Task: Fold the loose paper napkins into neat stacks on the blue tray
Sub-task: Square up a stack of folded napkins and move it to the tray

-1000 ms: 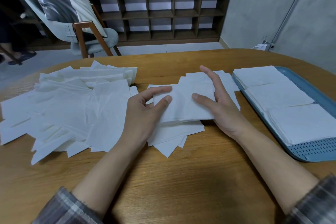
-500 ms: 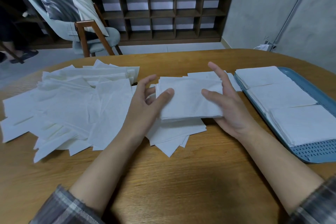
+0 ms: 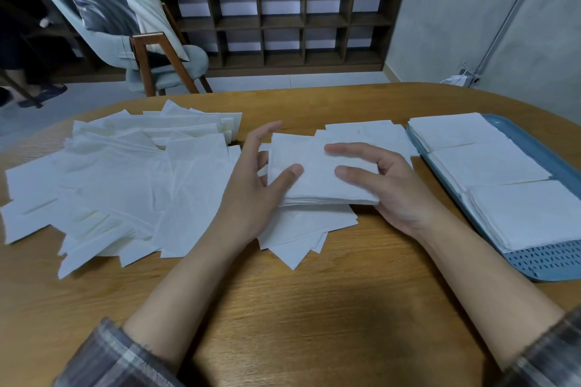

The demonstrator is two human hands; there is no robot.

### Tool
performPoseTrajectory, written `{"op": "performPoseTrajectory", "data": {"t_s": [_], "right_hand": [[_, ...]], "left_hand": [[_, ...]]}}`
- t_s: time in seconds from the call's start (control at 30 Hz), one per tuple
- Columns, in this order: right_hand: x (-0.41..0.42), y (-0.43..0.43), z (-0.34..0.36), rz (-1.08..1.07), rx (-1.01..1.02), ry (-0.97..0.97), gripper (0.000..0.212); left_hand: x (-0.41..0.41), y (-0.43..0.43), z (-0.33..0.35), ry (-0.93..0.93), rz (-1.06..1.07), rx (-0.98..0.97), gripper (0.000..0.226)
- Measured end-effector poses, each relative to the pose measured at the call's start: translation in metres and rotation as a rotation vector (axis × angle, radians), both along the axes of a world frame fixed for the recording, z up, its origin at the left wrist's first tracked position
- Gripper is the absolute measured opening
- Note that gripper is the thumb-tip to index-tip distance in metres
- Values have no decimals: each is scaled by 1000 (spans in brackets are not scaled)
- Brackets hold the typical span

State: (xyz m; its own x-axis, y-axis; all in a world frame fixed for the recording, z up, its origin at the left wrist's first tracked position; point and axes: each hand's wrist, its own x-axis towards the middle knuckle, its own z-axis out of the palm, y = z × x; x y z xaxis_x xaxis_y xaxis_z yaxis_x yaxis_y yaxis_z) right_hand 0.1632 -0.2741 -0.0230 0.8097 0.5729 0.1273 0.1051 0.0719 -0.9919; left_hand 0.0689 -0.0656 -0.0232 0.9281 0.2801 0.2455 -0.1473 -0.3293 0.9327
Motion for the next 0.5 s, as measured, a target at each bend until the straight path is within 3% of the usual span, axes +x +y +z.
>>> {"op": "performPoseTrajectory", "data": {"t_s": [0.1,0.23,0.3,0.5], "right_hand": [[3,-3,-1,-159,-82,-158,30],[7,-4,-2,-371,-162,-300,31],[9,-5,-4,-432,-180,-322,31],[12,-6,-6,-489,-183,-295,33]], "left_hand": [[-1,-4,0,-5,-4,109,69],[1,2,-9,72,10,426,89],[1,2,-12,108,-13,528,79],[4,5,-20,26,24,652,22]]}}
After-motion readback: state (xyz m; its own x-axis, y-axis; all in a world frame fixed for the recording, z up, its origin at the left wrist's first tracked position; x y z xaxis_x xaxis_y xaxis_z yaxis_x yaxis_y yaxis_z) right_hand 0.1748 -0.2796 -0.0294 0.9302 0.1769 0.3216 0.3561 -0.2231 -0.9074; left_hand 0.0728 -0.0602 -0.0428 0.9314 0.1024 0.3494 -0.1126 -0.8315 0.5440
